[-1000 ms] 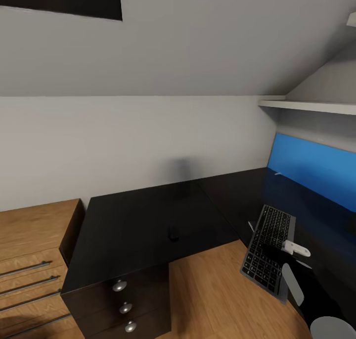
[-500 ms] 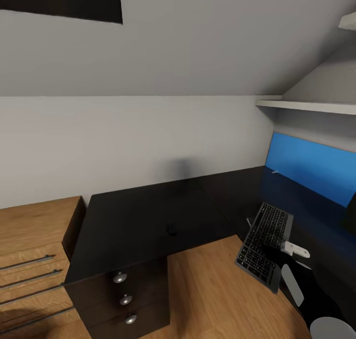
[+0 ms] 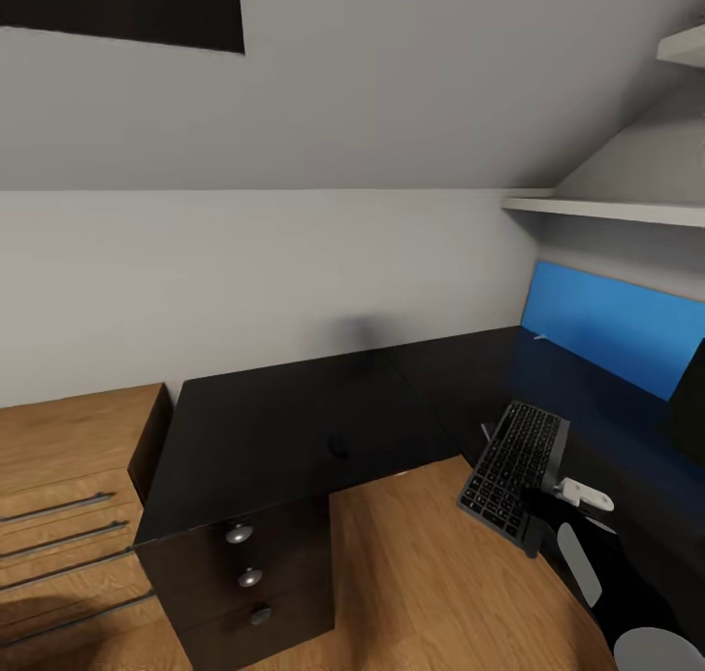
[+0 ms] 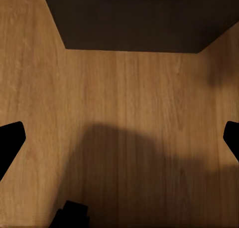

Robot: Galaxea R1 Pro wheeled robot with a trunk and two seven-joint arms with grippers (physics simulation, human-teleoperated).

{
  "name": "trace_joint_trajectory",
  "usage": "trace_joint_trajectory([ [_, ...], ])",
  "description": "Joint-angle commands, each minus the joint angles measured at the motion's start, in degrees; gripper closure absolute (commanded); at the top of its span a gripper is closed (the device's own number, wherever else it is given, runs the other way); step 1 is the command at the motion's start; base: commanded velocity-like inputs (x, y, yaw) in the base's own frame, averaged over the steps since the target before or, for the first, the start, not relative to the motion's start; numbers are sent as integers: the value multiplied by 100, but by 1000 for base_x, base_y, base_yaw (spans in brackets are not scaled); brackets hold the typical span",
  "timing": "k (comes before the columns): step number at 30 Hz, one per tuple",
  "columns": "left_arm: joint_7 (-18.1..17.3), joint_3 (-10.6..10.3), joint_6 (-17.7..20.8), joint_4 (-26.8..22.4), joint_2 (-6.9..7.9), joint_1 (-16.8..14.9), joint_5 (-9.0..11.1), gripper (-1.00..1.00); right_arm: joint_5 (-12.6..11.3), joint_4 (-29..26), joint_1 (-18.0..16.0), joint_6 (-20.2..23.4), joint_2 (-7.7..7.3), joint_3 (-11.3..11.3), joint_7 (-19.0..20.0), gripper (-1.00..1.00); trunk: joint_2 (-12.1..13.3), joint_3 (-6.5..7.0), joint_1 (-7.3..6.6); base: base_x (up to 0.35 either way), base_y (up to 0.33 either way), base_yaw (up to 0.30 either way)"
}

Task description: In the bedroom, organize the workspace by keeping the computer under the desk, ensuring the monitor is on the desk, placing the keyboard on the desk next to the monitor, placing the mouse on the desk next to the keyboard, moving the folder from the swivel chair onto the desk next to the mouse, stacking the notebook on top of the folder with the pen on top of the notebook, and positioning the swivel chair next to the desk.

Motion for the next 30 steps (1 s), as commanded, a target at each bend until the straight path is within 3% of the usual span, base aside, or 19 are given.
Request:
trace_joint_trajectory([
  [1, -8, -10, -19, 5, -1, -4, 32, -100, -60, -9, -1, 23, -2, 6, -34, -100, -3, -6, -1, -71, -17, 0],
  [30, -8, -10, -24, 5, 8, -4, 32, -100, -67, -14, -4, -7, 13, 6, -20, -100, -3, -6, -1, -91, -49, 0],
])
